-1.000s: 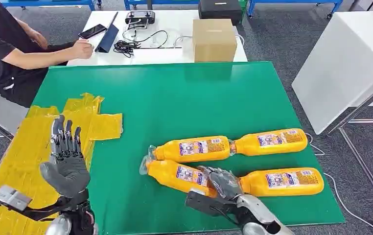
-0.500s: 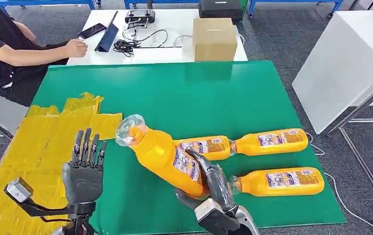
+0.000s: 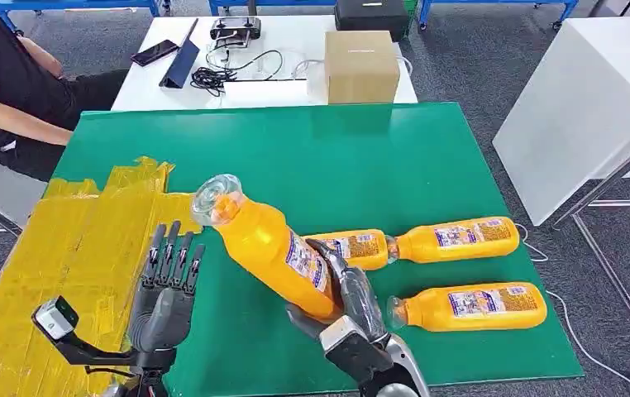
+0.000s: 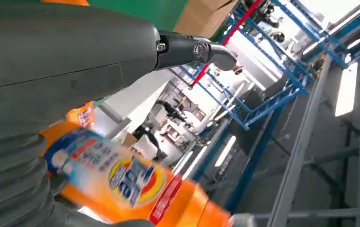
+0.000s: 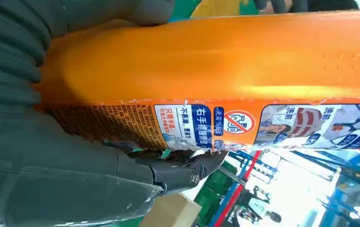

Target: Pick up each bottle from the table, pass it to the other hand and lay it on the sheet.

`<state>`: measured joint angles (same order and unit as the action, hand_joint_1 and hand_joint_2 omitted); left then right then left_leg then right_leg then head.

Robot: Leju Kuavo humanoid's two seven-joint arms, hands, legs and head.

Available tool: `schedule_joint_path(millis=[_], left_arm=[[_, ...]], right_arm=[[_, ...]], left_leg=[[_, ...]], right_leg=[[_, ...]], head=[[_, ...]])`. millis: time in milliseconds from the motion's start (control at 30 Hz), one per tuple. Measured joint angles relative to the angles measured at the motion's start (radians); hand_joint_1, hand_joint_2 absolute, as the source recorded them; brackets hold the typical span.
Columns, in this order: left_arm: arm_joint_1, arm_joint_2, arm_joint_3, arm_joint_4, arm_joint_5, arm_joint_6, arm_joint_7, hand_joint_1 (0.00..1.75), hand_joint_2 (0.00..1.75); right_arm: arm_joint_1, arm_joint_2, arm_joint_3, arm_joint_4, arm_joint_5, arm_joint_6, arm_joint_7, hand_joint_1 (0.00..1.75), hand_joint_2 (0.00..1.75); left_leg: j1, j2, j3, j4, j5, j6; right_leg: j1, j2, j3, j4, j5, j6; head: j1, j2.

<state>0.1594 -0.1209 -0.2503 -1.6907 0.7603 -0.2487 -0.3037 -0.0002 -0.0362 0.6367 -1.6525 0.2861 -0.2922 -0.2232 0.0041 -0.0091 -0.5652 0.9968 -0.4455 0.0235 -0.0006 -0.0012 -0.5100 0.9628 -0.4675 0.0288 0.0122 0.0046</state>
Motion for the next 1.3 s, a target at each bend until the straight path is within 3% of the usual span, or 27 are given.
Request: schedule_joint_path(millis=[600,900,1200,1233,1300], left_arm=[[-0.008,0.005,-0.005,0.02,-0.009,-0.043,0.002,0.0,1.75],[-0.01,0.01,0.006,0.028,-0.01,-0.07,0.018,0.0,1.75],[-0.025,0.035,0.02,0.063,-0.088,-0.127,0.022,0.02,1.75],[-0.026,0.038,0.02,0.066,-0.092,-0.13,0.022,1.59,1.75],[-0.027,0.044,0.02,0.072,-0.102,-0.141,0.017,1.59,1.75]], right_arm=[[-0.128,0.021,0.093,0.121,0.041,0.133,0.114,1.75,1.75],[-0.229,0.022,0.199,0.193,0.064,0.298,0.202,1.75,1.75],[-0.32,0.022,0.293,0.241,0.048,0.367,0.224,1.75,1.75],[-0.325,0.021,0.298,0.246,0.047,0.367,0.224,1.75,1.75],[-0.333,0.021,0.306,0.252,0.047,0.368,0.225,1.75,1.75]], left_leg=[[0.0,0.0,-0.001,0.0,0.0,0.0],[0.0,0.0,0.0,0.0,0.0,0.0],[0.0,0.0,0.0,0.0,0.0,0.0],[0.0,0.0,0.0,0.0,0.0,0.0],[0.0,0.0,0.0,0.0,0.0,0.0]], right_leg=[[0.0,0.0,0.0,0.0,0.0,0.0],[0.0,0.0,0.0,0.0,0.0,0.0],[0.0,0.0,0.0,0.0,0.0,0.0],[0.0,0.0,0.0,0.0,0.0,0.0],[0.0,0.0,0.0,0.0,0.0,0.0]], head=[[0.0,0.0],[0.0,0.0],[0.0,0.0],[0.0,0.0],[0.0,0.0]])
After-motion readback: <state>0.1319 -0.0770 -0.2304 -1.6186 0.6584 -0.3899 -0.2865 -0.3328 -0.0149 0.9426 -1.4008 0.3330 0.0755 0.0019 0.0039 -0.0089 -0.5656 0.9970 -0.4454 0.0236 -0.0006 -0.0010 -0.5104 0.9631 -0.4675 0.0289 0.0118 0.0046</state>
